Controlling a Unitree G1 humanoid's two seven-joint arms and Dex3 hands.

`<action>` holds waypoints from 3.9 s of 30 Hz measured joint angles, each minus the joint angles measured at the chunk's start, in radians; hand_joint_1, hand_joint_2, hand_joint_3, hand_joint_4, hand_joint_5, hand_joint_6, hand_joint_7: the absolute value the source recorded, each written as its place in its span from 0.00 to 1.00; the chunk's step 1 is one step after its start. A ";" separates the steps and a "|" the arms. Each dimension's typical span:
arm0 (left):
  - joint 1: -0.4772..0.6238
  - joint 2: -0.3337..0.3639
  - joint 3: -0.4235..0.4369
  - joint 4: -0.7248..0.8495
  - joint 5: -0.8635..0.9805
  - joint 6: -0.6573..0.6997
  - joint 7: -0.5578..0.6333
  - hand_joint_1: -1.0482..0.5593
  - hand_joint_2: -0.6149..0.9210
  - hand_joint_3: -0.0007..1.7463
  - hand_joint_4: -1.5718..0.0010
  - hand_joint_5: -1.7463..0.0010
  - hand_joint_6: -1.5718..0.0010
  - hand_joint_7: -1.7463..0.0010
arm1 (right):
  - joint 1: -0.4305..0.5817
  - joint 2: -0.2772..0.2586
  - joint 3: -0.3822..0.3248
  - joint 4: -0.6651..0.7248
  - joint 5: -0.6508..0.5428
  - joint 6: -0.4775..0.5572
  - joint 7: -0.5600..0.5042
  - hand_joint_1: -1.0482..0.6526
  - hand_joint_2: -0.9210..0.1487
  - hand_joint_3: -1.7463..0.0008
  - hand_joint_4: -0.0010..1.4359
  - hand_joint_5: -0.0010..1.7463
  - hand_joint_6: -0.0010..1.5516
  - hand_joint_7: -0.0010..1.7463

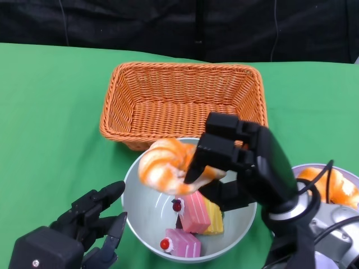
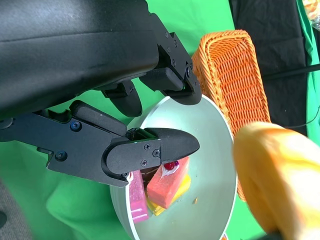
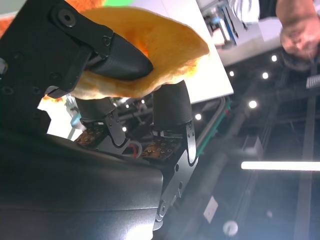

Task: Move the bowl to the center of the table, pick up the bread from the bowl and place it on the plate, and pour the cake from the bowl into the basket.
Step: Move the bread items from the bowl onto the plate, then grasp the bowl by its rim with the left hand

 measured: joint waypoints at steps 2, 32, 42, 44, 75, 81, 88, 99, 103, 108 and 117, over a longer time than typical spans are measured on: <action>-0.004 0.001 0.002 0.009 -0.002 0.000 0.000 0.28 1.00 0.33 0.82 0.45 0.66 0.87 | 0.021 -0.017 -0.032 -0.036 0.024 -0.011 0.033 0.48 0.77 0.00 0.69 1.00 0.56 0.93; 0.000 0.030 0.018 0.016 -0.011 -0.010 -0.014 0.28 1.00 0.34 0.82 0.46 0.67 0.87 | 0.229 -0.111 -0.495 -0.187 0.115 -0.092 0.178 0.48 0.77 0.00 0.70 1.00 0.57 0.92; 0.005 0.032 0.033 -0.007 -0.021 0.001 -0.023 0.29 1.00 0.34 0.82 0.46 0.67 0.87 | 0.319 -0.183 -0.525 -0.222 0.089 -0.016 0.263 0.55 0.90 0.00 0.74 1.00 0.64 0.85; 0.005 0.032 0.033 -0.007 -0.025 0.001 -0.024 0.29 1.00 0.34 0.82 0.46 0.67 0.87 | 0.335 -0.192 -0.525 -0.222 0.089 -0.006 0.275 0.56 0.91 0.00 0.74 1.00 0.65 0.85; 0.000 0.044 0.039 -0.004 -0.033 0.002 -0.030 0.29 1.00 0.33 0.83 0.45 0.67 0.86 | 0.432 -0.304 -0.418 -0.302 0.120 0.316 0.735 0.67 0.45 0.58 0.75 0.62 0.69 0.37; -0.001 0.046 0.038 -0.005 -0.035 0.003 -0.031 0.30 1.00 0.33 0.82 0.45 0.67 0.86 | 0.436 -0.357 -0.392 -0.398 0.139 0.464 0.967 0.44 0.06 0.98 0.50 0.05 0.44 0.01; -0.003 0.048 0.032 -0.005 -0.032 0.005 -0.030 0.31 1.00 0.32 0.83 0.45 0.67 0.86 | 0.463 -0.427 -0.377 -0.566 0.188 0.646 1.281 0.24 0.00 0.94 0.21 0.00 0.19 0.00; -0.004 0.052 0.031 -0.005 -0.032 0.010 -0.031 0.30 1.00 0.31 0.82 0.46 0.68 0.86 | 0.500 -0.463 -0.448 -0.815 0.301 0.786 1.435 0.17 0.00 0.95 0.18 0.00 0.15 0.00; -0.004 0.053 0.032 -0.004 -0.032 0.010 -0.031 0.30 1.00 0.31 0.82 0.46 0.67 0.86 | 0.511 -0.463 -0.485 -0.880 0.327 0.803 1.437 0.19 0.00 0.96 0.20 0.01 0.15 0.01; -0.004 0.053 0.033 -0.005 -0.032 0.010 -0.031 0.30 1.00 0.31 0.82 0.46 0.68 0.86 | 0.534 -0.412 -0.520 -0.925 0.362 0.796 1.360 0.28 0.00 0.97 0.25 0.03 0.18 0.02; 0.002 0.087 0.028 -0.017 0.023 -0.054 -0.030 0.31 1.00 0.27 0.82 0.46 0.68 0.85 | 0.572 -0.274 -0.526 -0.927 0.443 0.760 1.212 0.41 0.00 0.95 0.39 0.11 0.25 0.05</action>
